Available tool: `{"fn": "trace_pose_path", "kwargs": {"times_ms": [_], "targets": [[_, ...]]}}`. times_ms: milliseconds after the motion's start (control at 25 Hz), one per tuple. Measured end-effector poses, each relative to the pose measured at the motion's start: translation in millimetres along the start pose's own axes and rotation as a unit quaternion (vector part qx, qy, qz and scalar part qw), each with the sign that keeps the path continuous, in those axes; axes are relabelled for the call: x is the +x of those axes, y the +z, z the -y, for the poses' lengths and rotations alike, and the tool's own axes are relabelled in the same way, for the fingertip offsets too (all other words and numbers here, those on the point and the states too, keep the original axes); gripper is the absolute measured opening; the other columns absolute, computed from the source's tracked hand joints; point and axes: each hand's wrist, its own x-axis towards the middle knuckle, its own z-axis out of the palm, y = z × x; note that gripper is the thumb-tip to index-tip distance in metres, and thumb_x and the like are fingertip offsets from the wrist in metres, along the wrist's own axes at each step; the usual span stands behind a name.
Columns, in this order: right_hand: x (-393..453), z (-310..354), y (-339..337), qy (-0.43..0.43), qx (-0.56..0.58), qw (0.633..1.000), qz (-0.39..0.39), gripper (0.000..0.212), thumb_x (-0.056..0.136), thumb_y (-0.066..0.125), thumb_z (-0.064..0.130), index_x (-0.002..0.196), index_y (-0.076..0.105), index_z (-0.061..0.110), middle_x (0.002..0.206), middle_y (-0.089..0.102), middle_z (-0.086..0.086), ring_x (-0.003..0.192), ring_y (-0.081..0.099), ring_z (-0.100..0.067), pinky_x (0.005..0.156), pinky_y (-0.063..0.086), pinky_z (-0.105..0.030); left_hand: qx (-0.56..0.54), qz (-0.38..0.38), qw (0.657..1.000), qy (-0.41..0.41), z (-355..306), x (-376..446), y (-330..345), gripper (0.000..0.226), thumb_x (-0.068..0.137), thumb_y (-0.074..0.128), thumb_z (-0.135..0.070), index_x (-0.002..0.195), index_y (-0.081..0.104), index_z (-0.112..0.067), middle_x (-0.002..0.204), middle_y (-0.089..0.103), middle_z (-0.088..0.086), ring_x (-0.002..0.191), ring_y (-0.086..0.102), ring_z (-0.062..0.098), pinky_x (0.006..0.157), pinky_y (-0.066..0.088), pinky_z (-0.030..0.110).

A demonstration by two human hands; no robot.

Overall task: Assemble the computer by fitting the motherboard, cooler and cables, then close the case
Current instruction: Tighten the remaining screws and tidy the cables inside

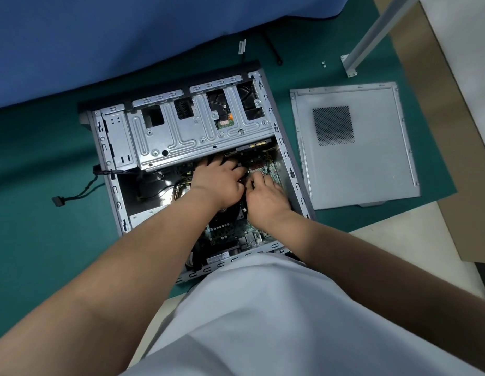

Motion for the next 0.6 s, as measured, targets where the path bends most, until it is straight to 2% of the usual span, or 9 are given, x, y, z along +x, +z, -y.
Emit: {"fn": "trace_pose_path", "kwargs": {"times_ms": [240,440,520,600], "targets": [[0,4,4,-0.006,-0.044,0.999,0.005,0.071,0.088,0.06,0.017,0.152,0.035,0.0,0.143,0.03,-0.012,0.133,0.035,-0.031,0.113,0.032,-0.039,0.011,0.025,1.0,-0.009,-1,-1,-3,0.059,0.1,0.026,-0.052,0.158,0.028,-0.044,0.165,0.033,-0.009,0.15,0.029,0.023,0.118,0.02,0.05],[3,5,5,-0.016,-0.13,0.991,0.011,0.058,0.095,0.051,0.026,0.15,0.041,0.006,0.143,0.03,-0.009,0.134,0.034,-0.026,0.113,0.031,-0.038,0.01,0.057,0.998,-0.019,-2,-5,-8,0.06,0.102,0.02,-0.051,0.161,0.015,-0.045,0.17,0.019,-0.011,0.154,0.02,0.023,0.12,0.018,0.05],[1,3,4,-0.014,-0.124,0.992,0.018,0.07,0.095,0.051,0.025,0.157,0.025,0.003,0.146,0.028,-0.009,0.138,0.032,-0.026,0.115,0.029,-0.038,-0.002,0.059,0.998,-0.013,0,-9,-7,0.059,0.104,0.017,-0.051,0.162,0.011,-0.044,0.171,0.016,-0.012,0.155,0.018,0.024,0.12,0.017,0.05],[0,1,-1,-0.01,-0.096,0.994,0.041,0.084,0.094,0.053,0.021,0.161,0.007,0.004,0.154,0.023,-0.01,0.143,0.029,-0.028,0.118,0.027,-0.041,-0.03,0.031,0.999,-0.006,4,-16,-1,0.058,0.106,0.017,-0.054,0.162,0.016,-0.04,0.17,0.018,-0.012,0.155,0.016,0.024,0.12,0.017,0.05]]}}
